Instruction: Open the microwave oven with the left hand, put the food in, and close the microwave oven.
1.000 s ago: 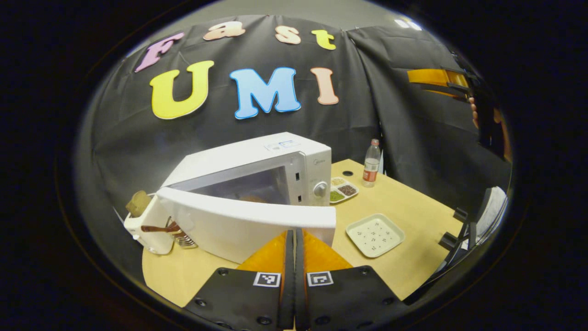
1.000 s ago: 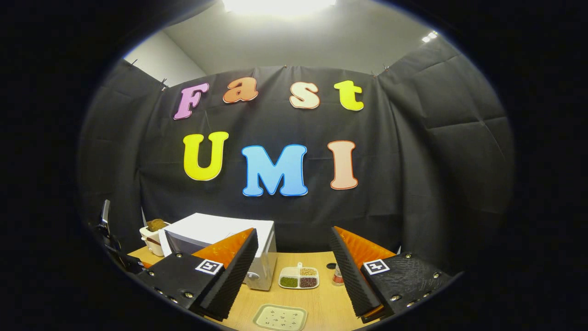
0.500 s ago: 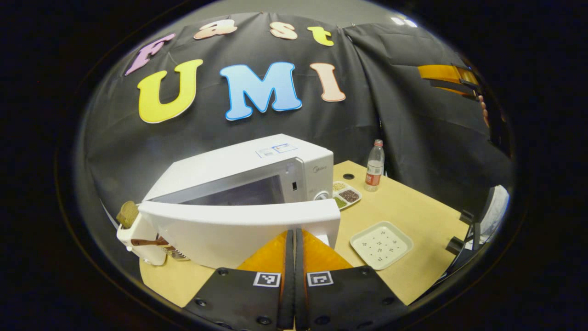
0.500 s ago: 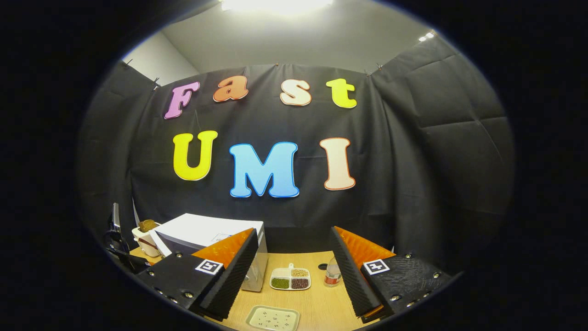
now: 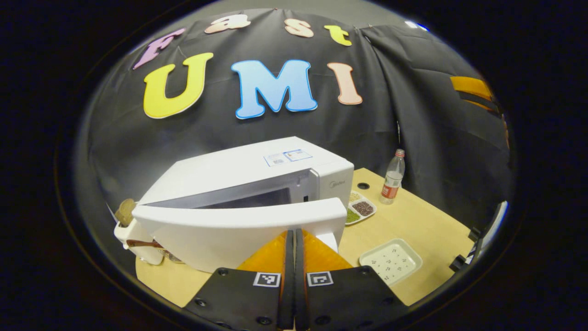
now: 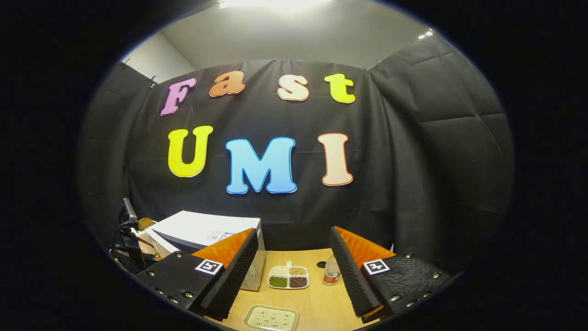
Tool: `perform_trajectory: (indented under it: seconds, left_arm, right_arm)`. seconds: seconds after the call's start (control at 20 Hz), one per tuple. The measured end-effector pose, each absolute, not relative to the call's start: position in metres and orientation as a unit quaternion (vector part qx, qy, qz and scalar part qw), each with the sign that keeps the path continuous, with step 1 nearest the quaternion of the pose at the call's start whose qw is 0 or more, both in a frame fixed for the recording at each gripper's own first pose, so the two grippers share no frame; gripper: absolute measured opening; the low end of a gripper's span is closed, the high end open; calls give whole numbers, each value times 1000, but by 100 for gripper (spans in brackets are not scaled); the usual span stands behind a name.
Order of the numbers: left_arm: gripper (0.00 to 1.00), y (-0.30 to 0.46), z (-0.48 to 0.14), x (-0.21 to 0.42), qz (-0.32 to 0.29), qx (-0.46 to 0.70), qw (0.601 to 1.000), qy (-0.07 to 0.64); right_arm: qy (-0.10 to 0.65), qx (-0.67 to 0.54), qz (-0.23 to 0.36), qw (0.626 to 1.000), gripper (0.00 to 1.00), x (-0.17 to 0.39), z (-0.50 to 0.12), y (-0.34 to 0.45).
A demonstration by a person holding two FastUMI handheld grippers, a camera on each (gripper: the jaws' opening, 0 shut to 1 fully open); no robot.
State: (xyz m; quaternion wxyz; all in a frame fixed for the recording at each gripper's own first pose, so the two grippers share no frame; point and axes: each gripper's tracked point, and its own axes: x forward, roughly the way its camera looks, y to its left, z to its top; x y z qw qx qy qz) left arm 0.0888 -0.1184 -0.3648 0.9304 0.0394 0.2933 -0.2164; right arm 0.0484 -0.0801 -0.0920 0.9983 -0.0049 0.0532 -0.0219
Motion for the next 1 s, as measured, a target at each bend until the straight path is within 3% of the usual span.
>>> perform_trajectory:
  seconds: [0.75, 1.0]
  left_arm:
    - [7, -136, -379, 136, -181, 11, 936, 301]
    - [7, -127, -404, 145, -133, -20, 928, 347]
  right_arm:
    - [80, -2, -30, 996, 95, 60, -109, -93]
    - [85, -6, -32, 996, 95, 68, -114, -93]
